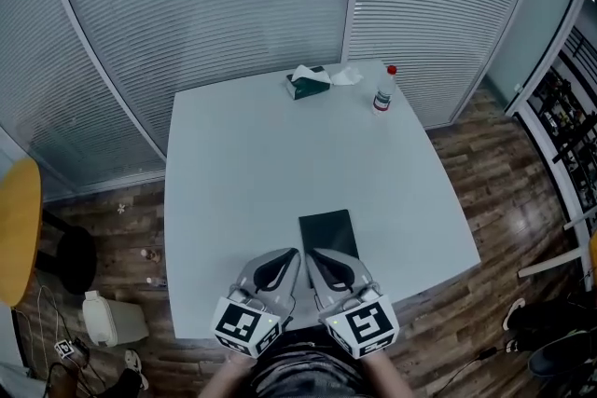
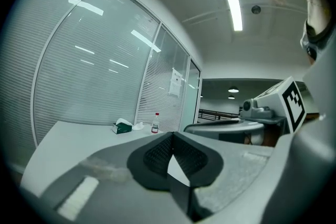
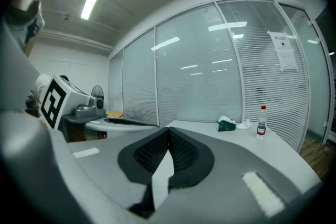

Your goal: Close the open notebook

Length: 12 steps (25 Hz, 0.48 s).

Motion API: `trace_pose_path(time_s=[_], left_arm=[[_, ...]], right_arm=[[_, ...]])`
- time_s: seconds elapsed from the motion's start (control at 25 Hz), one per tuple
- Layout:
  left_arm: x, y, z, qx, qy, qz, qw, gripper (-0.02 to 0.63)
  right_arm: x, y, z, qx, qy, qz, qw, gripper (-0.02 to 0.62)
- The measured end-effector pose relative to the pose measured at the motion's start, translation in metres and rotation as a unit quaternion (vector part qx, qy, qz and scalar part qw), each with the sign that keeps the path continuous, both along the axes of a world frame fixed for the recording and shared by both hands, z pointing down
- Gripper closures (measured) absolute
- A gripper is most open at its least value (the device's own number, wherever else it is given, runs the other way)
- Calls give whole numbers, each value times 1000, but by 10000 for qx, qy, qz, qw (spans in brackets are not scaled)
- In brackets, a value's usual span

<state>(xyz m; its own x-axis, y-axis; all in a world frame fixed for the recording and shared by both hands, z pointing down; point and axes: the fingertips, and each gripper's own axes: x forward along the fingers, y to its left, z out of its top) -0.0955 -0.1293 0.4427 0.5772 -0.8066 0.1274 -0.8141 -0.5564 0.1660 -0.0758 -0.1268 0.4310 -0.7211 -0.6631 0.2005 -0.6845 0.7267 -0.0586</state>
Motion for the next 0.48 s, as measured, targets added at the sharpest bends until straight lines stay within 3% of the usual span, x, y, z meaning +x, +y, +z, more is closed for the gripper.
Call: trace_pose_path(time_s=[0.48], left_arm=[[-28, 0, -35, 141, 50, -463, 9988, 601]], right_arm=[[-32, 5, -32, 241, 43, -237, 9994, 592]])
